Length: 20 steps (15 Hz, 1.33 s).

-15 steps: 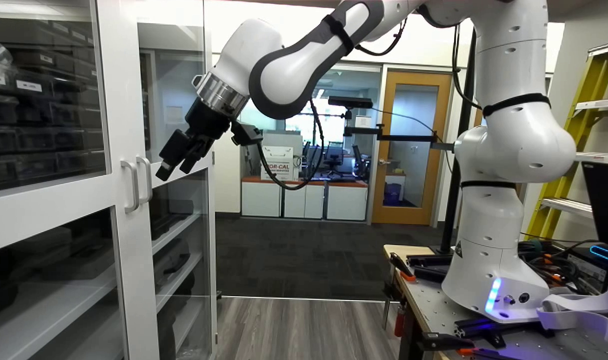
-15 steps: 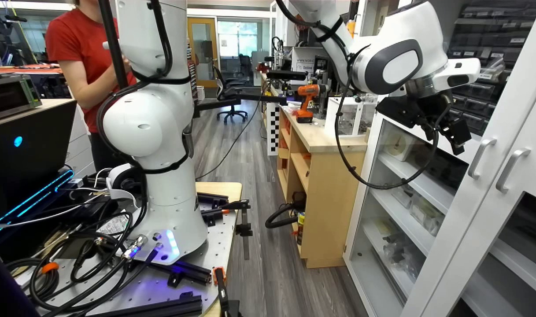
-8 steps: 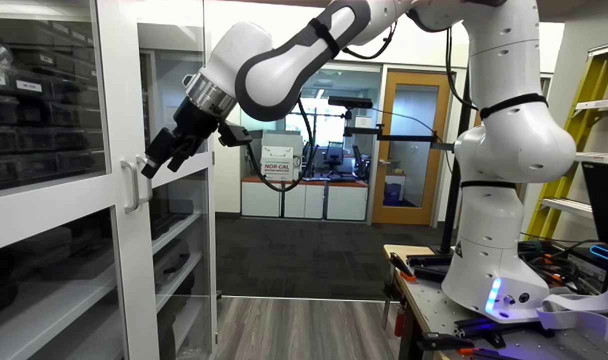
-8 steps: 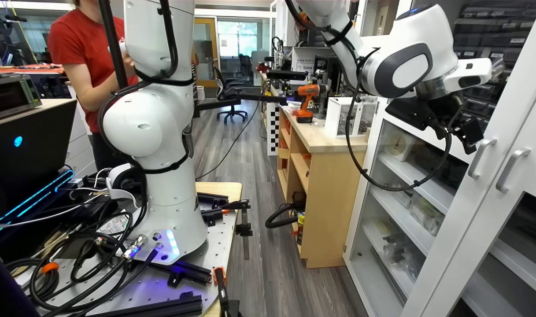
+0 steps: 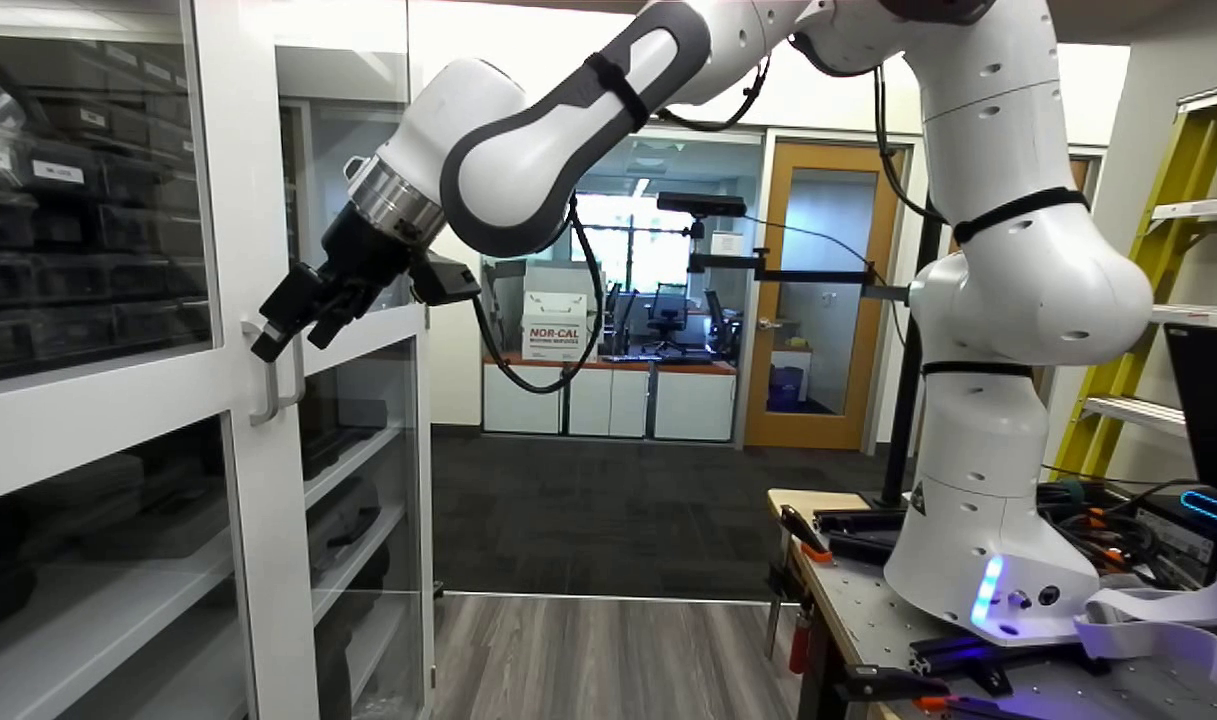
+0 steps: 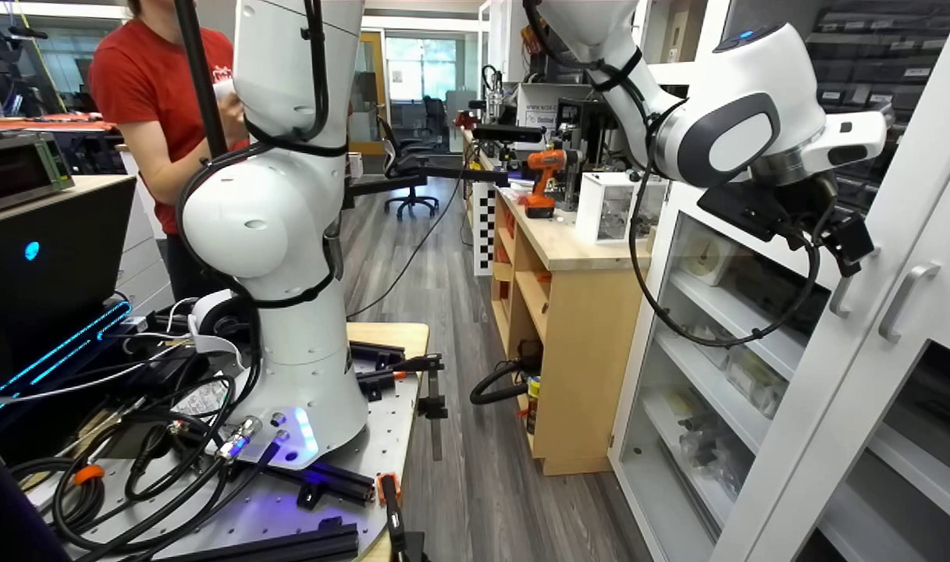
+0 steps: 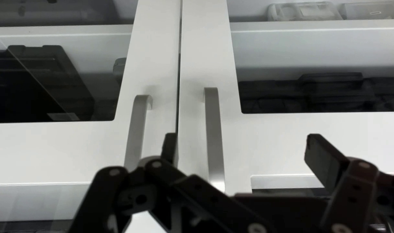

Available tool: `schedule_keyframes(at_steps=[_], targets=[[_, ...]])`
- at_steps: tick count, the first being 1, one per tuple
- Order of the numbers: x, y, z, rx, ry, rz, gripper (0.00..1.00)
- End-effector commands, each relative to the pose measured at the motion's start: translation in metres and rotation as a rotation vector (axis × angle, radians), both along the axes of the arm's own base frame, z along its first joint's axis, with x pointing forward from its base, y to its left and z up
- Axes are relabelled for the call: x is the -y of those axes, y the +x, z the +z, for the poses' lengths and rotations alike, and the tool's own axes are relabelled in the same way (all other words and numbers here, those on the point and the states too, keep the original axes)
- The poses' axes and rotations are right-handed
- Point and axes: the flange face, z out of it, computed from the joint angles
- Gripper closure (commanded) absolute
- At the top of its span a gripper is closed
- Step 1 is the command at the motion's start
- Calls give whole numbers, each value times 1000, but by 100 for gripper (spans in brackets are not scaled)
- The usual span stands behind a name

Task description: Open the left file cabinet door

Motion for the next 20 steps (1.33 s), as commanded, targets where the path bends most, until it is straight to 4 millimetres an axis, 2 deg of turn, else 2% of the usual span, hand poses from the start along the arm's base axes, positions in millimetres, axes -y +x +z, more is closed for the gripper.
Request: schedule_keyframes(at_steps=[1,8,9,11,20], targets=[[6,13,-1,36,-8,19,0],[12,26,-8,52,-23,46,0],[12,27,-9,55,-23,51,25],[13,29,-11,63,-28,62,33],[20,26,-8,56,-28,51,93]])
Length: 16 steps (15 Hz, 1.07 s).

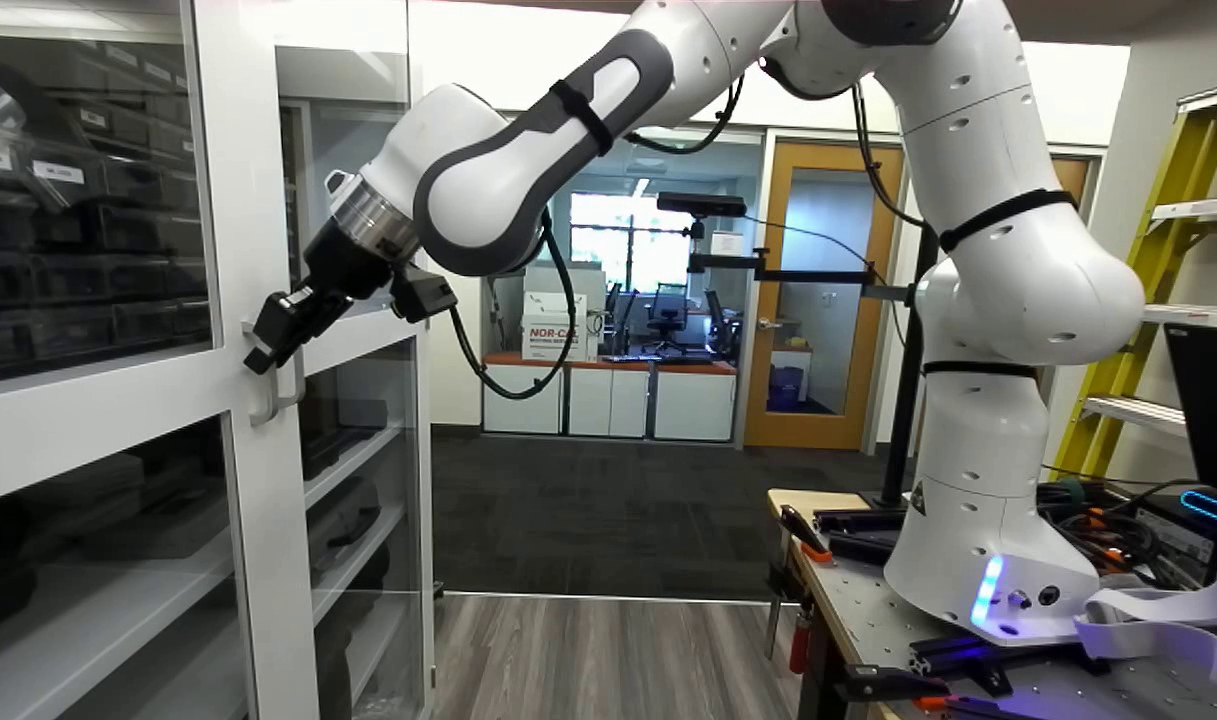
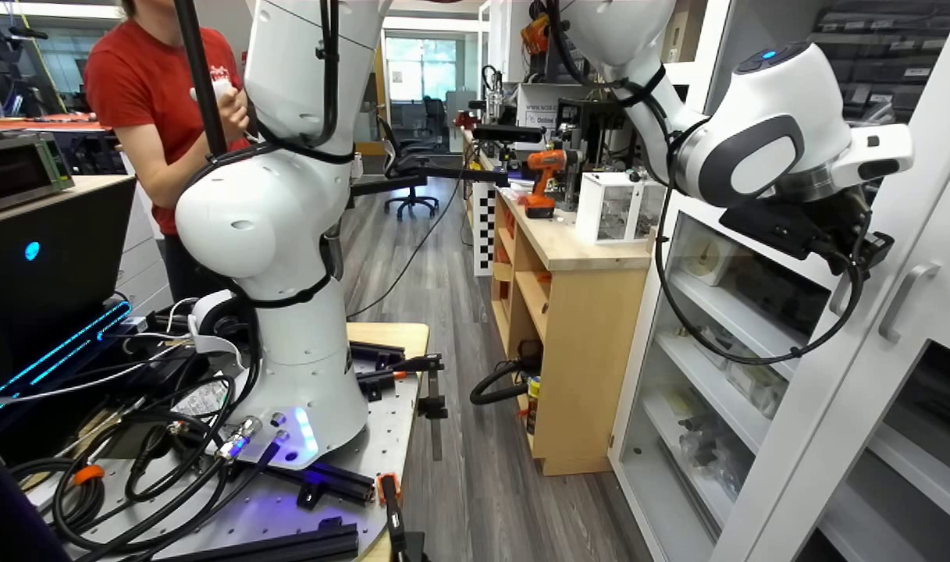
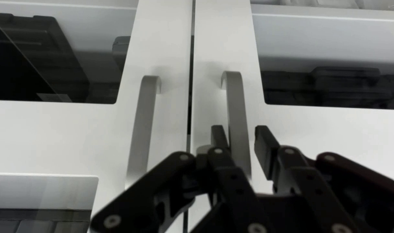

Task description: Open the left file cabinet door

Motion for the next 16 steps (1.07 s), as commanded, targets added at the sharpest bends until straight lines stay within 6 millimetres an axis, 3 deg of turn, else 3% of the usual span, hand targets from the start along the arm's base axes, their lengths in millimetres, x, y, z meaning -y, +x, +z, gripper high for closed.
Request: schedule_keyframes(at_steps=[1,6,16], targets=[[6,-1,7,13,2,-2,97],[5,-8,8,-12,1,-20,96],[0,-49,14,-55,17,-88,96]])
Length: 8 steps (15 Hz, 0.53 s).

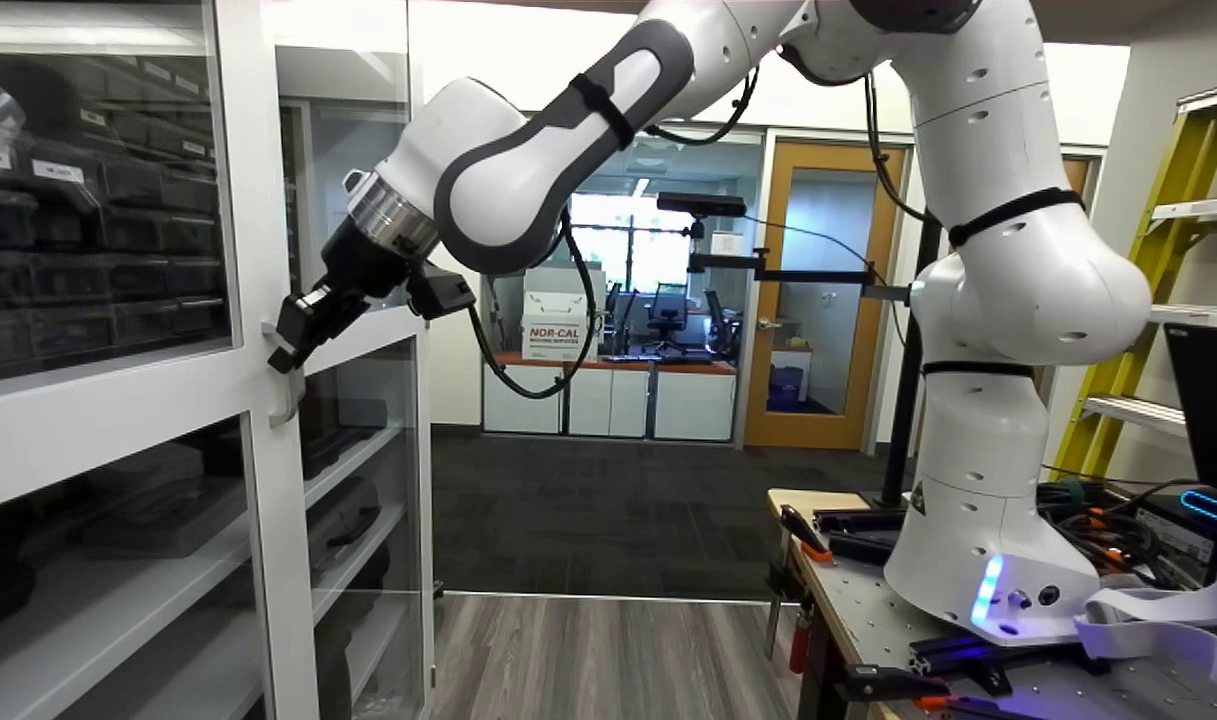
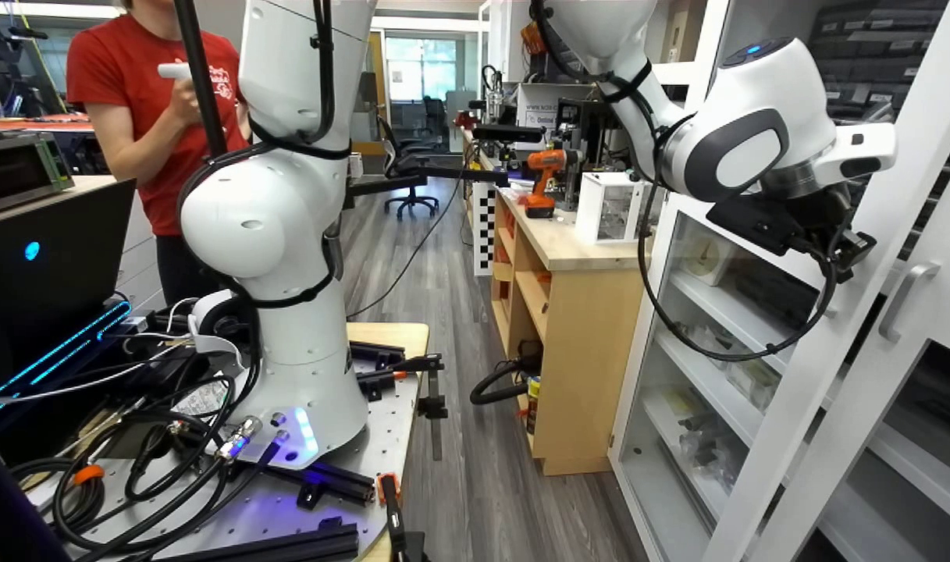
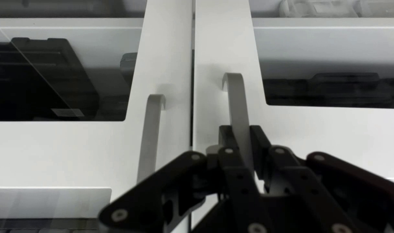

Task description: Open the left file cabinet door

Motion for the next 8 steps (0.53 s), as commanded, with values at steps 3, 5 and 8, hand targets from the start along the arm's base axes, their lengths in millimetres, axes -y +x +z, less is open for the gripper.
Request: schedule_keyframes(at_steps=[3,5,8], targets=[[0,-41,13,-46,10,-66,96],[-3,-48,14,-56,7,-79,96],[-8,-59,21,-63,-2,-110,96]])
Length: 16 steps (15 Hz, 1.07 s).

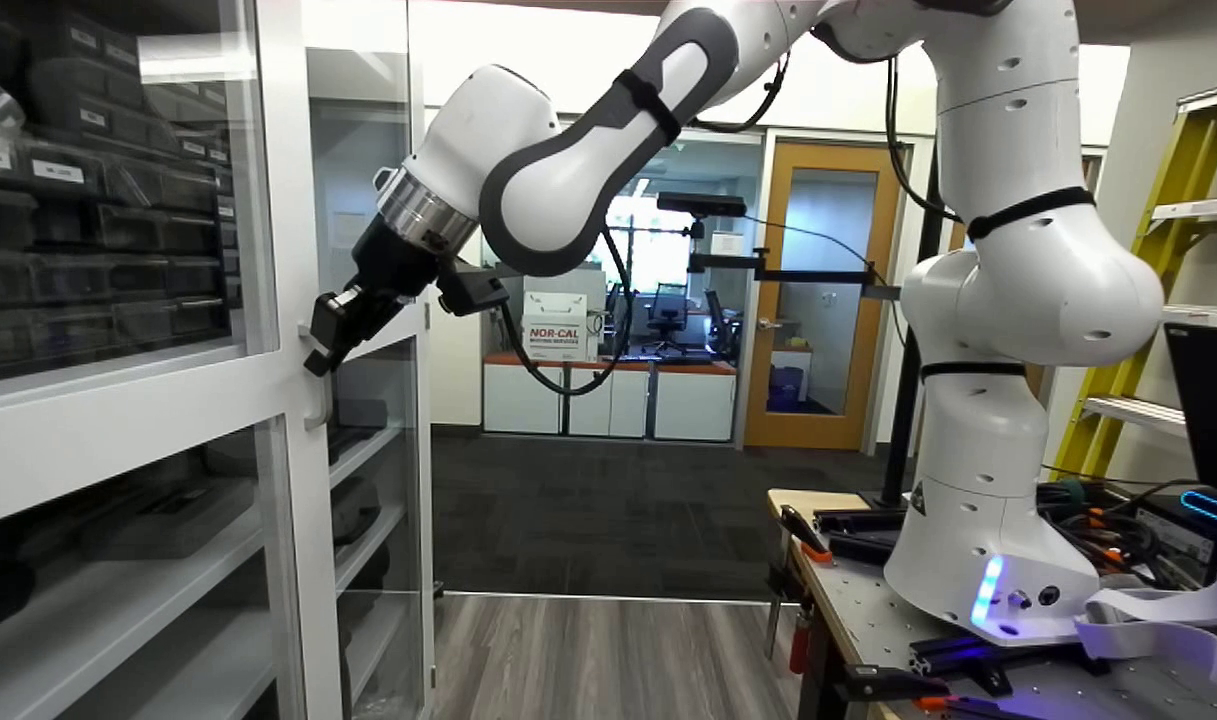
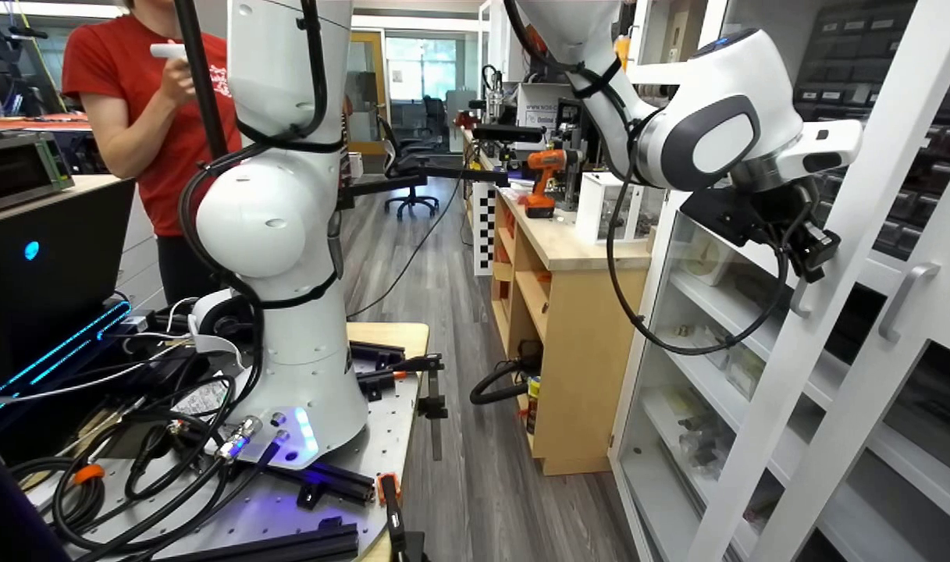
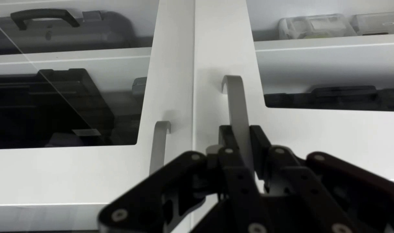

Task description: Open the left file cabinet door

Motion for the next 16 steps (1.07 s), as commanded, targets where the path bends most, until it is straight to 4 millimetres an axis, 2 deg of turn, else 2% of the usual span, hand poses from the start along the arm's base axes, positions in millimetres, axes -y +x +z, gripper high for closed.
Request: schedule_keyframes(at_steps=[1,5,9,16], targets=[[-2,-27,18,-27,-9,-55,96],[-20,-39,23,-47,-30,-89,96],[-40,-62,27,-75,-33,-73,96],[-50,-102,36,-115,-34,3,96]])
